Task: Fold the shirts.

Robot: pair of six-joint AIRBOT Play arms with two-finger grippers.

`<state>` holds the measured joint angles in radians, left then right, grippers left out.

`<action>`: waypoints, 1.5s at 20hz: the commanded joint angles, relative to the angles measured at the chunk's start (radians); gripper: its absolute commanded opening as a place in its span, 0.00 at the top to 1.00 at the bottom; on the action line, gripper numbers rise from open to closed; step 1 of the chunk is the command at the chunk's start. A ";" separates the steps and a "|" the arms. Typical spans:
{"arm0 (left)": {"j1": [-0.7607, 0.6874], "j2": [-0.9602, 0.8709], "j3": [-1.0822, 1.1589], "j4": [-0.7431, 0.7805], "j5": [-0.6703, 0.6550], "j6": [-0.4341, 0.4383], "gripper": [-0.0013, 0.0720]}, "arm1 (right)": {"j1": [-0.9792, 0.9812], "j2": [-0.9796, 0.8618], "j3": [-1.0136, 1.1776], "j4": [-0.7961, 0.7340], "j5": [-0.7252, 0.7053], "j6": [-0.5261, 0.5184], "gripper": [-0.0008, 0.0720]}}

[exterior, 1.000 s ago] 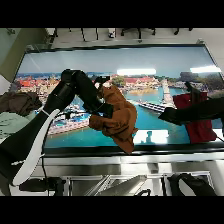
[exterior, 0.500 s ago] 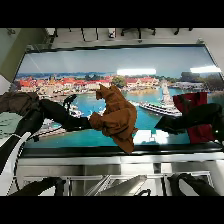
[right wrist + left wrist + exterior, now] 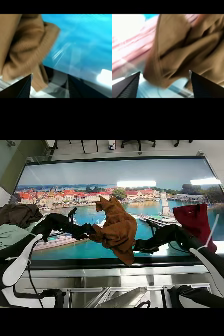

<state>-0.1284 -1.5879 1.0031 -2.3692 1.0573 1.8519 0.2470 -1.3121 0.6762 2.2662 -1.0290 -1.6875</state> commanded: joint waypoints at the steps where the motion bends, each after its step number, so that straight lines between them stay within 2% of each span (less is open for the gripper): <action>1: -0.047 -0.119 0.102 -0.013 0.029 0.014 0.31 | 0.080 -0.100 0.025 0.062 0.055 -0.015 0.30; 2: -0.053 -0.138 0.113 -0.013 0.034 0.014 0.42 | 0.091 -0.112 0.035 0.065 0.063 -0.015 0.30; 4: -0.050 -0.150 0.119 -0.013 0.033 0.014 0.76 | 0.095 -0.120 0.048 0.087 0.078 -0.015 0.31; 5: -0.041 -0.145 0.119 -0.014 0.033 0.014 0.77 | 0.094 -0.121 0.058 0.091 0.079 -0.015 0.45; 6: -0.031 -0.131 0.119 -0.013 0.033 0.014 0.93 | 0.094 -0.121 0.070 0.092 0.079 -0.017 0.71; 7: -0.023 -0.111 0.119 -0.014 0.029 0.014 0.96 | 0.094 -0.121 0.087 0.094 0.078 -0.032 0.89; 8: -0.012 -0.077 0.119 -0.015 0.023 0.014 0.96 | 0.094 -0.120 0.109 0.094 0.076 -0.043 0.96; 10: 0.017 0.021 0.119 -0.018 0.016 0.013 0.96 | 0.073 -0.106 0.167 0.079 0.029 -0.071 0.96; 14: 0.143 0.345 0.201 -0.014 -0.011 -0.047 0.96 | -0.128 0.003 0.380 -0.100 -0.308 -0.039 0.97; 16: 0.224 0.515 0.300 -0.014 -0.052 -0.091 0.96 | -0.257 0.105 0.511 -0.130 -0.379 -0.029 0.97; 20: 0.313 0.732 0.553 -0.014 -0.079 -0.139 0.96 | -0.445 0.294 0.827 0.075 -0.315 -0.098 0.97; 24: 0.314 0.831 0.794 -0.013 -0.117 -0.163 0.96 | -0.444 0.365 1.161 0.076 -0.282 -0.121 0.97; 26: 0.315 0.846 0.904 0.039 -0.116 -0.171 0.96 | -0.445 0.396 1.283 0.047 -0.226 -0.154 0.97; 28: 0.315 0.828 0.968 0.139 -0.066 -0.210 0.96 | -0.445 0.427 1.328 -0.011 -0.175 -0.157 0.97; 30: 0.315 0.766 1.003 0.179 0.055 -0.237 0.96 | -0.445 0.433 1.322 -0.030 -0.178 -0.157 0.97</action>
<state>0.1841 -0.7853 1.9236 -2.2810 1.0031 1.6566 -0.1940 -0.9051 1.9388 2.2810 -1.2461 -1.8294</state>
